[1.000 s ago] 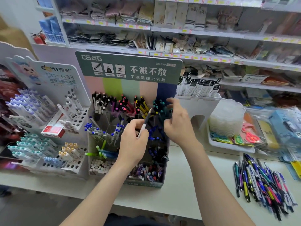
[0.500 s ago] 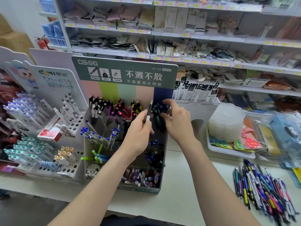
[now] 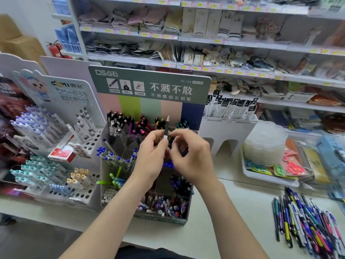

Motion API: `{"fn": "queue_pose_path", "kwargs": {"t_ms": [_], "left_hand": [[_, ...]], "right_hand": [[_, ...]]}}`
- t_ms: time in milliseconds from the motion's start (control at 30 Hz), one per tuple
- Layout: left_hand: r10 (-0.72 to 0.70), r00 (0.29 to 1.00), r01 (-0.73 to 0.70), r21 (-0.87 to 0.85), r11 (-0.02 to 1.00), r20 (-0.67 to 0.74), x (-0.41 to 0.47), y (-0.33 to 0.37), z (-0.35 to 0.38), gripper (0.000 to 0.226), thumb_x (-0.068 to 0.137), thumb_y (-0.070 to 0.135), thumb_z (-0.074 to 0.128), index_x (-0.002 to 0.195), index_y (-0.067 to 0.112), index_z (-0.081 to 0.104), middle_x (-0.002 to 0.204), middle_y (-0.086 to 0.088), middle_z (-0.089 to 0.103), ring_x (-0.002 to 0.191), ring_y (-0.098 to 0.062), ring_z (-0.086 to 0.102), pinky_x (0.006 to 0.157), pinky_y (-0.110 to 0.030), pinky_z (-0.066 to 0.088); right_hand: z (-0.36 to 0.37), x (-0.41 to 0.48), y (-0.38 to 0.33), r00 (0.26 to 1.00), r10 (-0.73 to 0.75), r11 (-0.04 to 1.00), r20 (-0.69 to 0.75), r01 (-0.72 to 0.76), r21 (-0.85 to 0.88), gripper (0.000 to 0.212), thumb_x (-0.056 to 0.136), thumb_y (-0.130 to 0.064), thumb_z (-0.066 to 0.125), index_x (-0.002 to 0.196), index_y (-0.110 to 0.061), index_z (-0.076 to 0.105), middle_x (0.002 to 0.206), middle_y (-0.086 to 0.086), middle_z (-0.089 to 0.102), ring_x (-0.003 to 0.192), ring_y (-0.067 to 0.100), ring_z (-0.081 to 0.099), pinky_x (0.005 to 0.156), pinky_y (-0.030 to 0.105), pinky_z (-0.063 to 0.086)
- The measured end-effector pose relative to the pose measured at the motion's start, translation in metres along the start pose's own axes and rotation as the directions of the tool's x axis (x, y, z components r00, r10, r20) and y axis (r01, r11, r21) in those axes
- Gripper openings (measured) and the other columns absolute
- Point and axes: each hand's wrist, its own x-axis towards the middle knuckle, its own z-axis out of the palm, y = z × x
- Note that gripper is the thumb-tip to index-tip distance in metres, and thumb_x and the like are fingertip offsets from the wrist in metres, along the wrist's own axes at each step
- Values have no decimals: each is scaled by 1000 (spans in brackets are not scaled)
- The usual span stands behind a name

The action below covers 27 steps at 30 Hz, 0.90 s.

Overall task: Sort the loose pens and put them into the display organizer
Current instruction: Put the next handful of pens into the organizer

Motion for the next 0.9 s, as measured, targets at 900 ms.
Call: {"fn": "queue_pose_path", "kwargs": {"t_ms": [900], "left_hand": [[267, 958, -146, 631, 762, -102, 56, -11, -164, 68, 82, 15, 88, 141, 12, 55, 132, -2, 51, 115, -6, 46, 98, -16, 33]], "right_hand": [[152, 74, -67, 958, 157, 884, 241, -28, -466, 25, 95, -43, 70, 116, -30, 70, 105, -2, 71, 104, 30, 61, 90, 47, 50]]}}
